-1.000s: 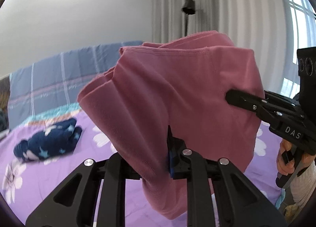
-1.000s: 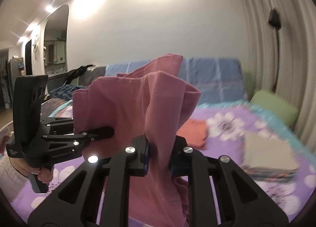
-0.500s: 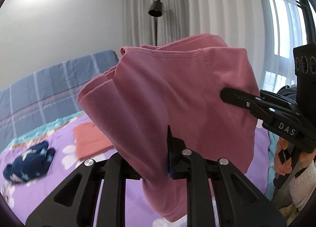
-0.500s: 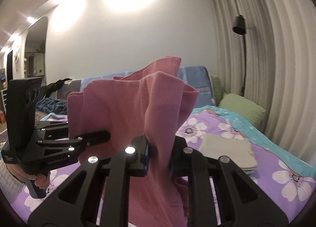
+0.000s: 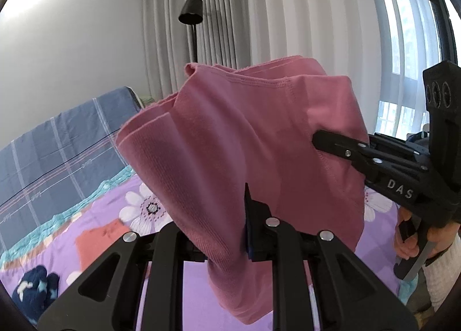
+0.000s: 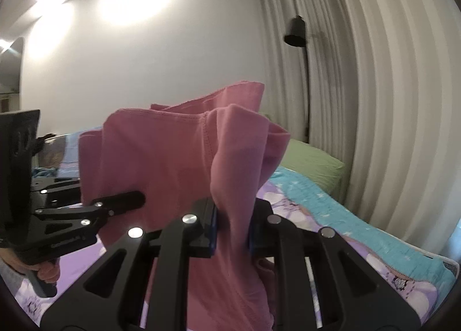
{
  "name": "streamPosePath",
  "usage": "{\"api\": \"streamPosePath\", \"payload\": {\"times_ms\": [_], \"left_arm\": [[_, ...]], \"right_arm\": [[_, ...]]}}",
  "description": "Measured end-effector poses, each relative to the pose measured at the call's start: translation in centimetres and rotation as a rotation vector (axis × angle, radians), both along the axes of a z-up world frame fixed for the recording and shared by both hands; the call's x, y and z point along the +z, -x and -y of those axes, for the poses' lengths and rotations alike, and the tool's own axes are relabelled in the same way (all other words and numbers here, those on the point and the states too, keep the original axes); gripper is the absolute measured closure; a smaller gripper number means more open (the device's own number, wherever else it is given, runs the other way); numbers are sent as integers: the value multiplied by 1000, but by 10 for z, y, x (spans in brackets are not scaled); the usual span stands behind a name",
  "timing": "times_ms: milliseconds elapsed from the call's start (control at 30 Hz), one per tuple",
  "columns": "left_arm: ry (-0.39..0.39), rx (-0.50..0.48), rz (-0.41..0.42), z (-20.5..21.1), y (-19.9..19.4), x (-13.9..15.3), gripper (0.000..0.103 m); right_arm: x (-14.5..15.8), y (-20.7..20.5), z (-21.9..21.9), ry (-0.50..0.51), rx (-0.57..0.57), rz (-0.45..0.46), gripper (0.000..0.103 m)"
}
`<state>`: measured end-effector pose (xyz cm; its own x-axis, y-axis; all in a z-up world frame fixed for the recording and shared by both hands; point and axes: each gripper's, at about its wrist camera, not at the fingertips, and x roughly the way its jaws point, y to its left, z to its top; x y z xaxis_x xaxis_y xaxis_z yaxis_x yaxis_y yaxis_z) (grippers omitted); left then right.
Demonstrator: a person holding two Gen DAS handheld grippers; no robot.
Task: Fold small clothes
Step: 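Carry the folded pink shirt with both grippers toward the clothes stack, then lower the pink shirt onto the folded clothes stack and open both grippers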
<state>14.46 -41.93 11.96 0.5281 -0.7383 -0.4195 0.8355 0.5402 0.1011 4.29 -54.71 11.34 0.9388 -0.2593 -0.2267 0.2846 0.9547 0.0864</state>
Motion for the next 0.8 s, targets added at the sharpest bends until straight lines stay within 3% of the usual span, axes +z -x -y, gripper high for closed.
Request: {"api": "streamPosePath", "payload": {"times_ms": [200, 333, 367, 400, 433, 467, 500, 600, 700, 800], "left_arm": [[-74, -5, 32, 50, -35, -4, 85], [-128, 11, 41, 83, -68, -25, 82], [-150, 27, 37, 91, -80, -34, 78], [-183, 55, 44, 96, -88, -46, 61], [-234, 139, 85, 105, -101, -62, 40], [-266, 208, 114, 109, -110, -76, 36], [-294, 221, 105, 110, -118, -94, 36], [-349, 146, 10, 100, -120, -142, 34], [-433, 101, 5, 94, -109, -191, 33], [-421, 121, -13, 89, -96, -222, 33]], "right_arm": [[-9, -54, 47, -32, -78, -41, 88], [-25, -103, 75, -63, -123, -110, 87], [-33, -119, 83, -55, -146, -148, 85], [-43, -138, 93, -38, -193, -204, 77], [-61, -157, 105, -9, -323, -282, 59], [-76, -166, 113, 14, -436, -335, 43], [-92, -172, 120, 27, -508, -380, 44], [-151, -169, 122, -58, -391, -469, 48], [-205, -161, 115, -36, -370, -549, 45], [-215, -144, 115, -104, -372, -508, 41]]}}
